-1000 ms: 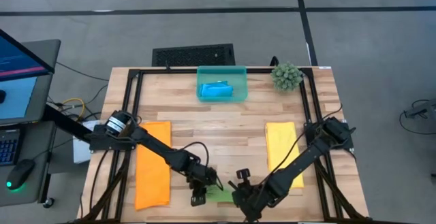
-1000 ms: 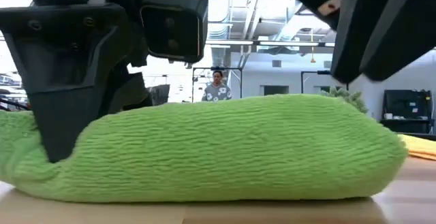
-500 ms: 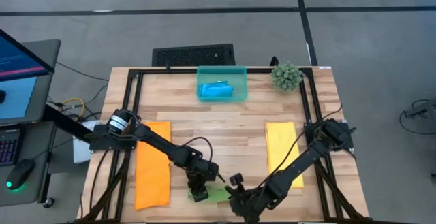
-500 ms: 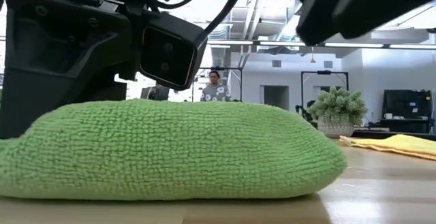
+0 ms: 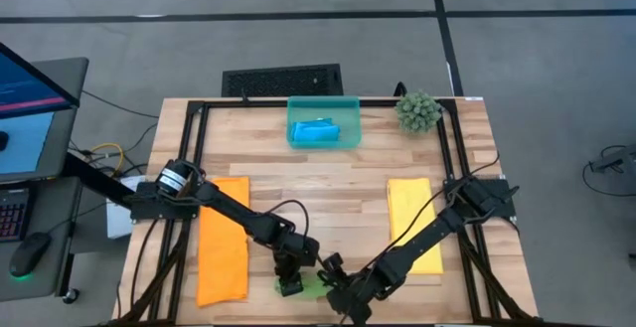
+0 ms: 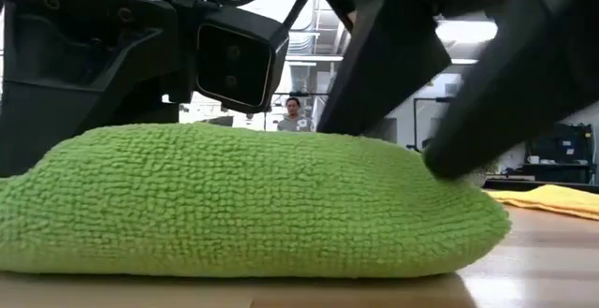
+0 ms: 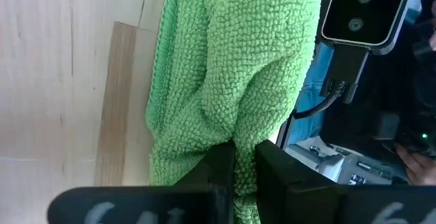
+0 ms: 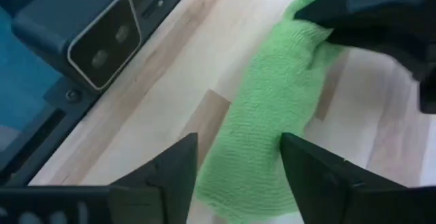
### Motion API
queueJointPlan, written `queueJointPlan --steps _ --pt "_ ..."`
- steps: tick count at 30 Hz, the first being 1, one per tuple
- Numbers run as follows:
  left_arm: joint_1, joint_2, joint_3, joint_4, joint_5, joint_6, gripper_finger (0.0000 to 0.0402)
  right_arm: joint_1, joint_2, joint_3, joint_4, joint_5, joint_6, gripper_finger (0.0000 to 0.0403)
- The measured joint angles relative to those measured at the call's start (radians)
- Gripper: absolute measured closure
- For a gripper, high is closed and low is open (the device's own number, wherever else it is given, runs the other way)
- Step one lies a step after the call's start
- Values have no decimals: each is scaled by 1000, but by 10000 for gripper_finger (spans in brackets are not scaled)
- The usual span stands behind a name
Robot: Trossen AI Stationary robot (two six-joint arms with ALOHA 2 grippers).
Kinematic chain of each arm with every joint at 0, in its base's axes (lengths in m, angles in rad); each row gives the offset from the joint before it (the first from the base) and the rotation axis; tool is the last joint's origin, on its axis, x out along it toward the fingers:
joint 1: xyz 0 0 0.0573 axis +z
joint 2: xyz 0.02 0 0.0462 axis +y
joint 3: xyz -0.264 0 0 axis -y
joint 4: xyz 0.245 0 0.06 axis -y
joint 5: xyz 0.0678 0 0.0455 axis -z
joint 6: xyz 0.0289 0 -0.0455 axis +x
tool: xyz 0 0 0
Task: Roll microfiber towels into tight, uniform cylinder then place into a basket
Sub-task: Roll the green towel
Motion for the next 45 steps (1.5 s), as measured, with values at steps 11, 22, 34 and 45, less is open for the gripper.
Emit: queueJointPlan --steps 11,22,34,45 --pt "-1 -2 1 5 -7 6 383 -8 16 0 -1 3 10 171" --pt "-3 -3 2 5 -7 20 383 23 5 98 -56 -1 5 194" --pt "-3 -4 3 20 -13 17 383 -27 90 83 -76 -69 62 201" --pt "-3 -4 3 20 -12 22 383 -15 78 111 -126 -100 102 230"
